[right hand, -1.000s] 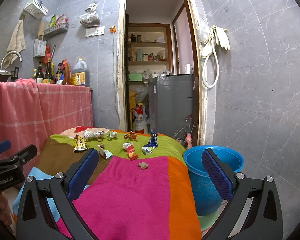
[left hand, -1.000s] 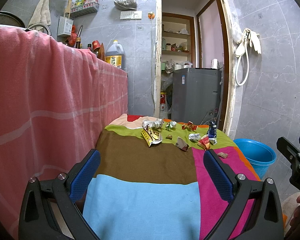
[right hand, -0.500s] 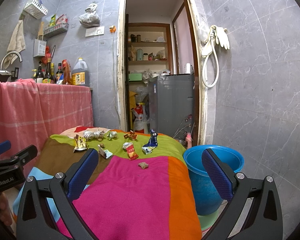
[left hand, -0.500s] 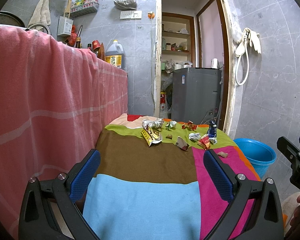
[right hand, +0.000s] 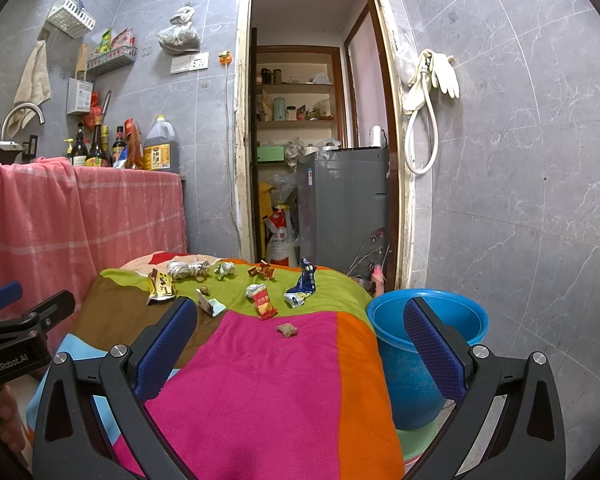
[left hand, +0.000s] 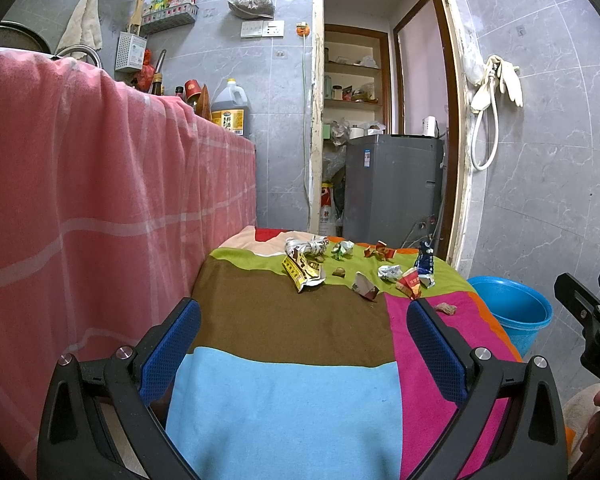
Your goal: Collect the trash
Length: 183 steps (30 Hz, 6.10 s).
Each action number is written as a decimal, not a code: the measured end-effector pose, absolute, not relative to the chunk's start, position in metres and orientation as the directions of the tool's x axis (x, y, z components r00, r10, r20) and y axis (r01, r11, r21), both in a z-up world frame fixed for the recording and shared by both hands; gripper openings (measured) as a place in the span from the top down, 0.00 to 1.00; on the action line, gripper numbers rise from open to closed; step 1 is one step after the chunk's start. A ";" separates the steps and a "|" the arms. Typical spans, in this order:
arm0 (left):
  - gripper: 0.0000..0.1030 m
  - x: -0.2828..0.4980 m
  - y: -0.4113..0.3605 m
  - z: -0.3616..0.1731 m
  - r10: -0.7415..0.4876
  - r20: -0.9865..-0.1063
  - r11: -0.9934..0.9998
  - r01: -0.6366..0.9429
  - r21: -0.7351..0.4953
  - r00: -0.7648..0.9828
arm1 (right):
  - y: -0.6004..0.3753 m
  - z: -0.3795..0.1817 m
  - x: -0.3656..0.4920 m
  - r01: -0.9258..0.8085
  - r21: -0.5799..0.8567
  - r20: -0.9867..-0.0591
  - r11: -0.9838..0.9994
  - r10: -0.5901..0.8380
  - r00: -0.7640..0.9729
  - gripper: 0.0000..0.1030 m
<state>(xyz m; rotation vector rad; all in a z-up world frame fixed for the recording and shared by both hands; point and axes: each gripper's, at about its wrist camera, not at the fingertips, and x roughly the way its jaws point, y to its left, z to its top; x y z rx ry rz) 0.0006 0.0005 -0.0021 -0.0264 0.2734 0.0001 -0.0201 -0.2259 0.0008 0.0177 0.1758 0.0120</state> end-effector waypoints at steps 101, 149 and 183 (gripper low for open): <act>0.99 0.202 -0.236 0.046 -0.506 -0.227 0.862 0.494 -0.111 0.832 | -0.412 0.034 0.130 0.049 0.026 -0.073 0.998 -0.047 0.996 0.82; 0.05 0.234 -0.185 0.048 -0.349 -0.359 0.934 0.292 -0.204 0.866 | -0.418 0.026 0.154 0.071 0.136 -0.167 0.988 -0.048 0.985 0.10; 0.04 0.202 0.016 -0.026 0.019 -0.573 0.991 -0.091 -0.097 0.819 | -0.240 -0.024 0.218 -0.257 0.145 -0.493 0.955 0.295 0.818 0.01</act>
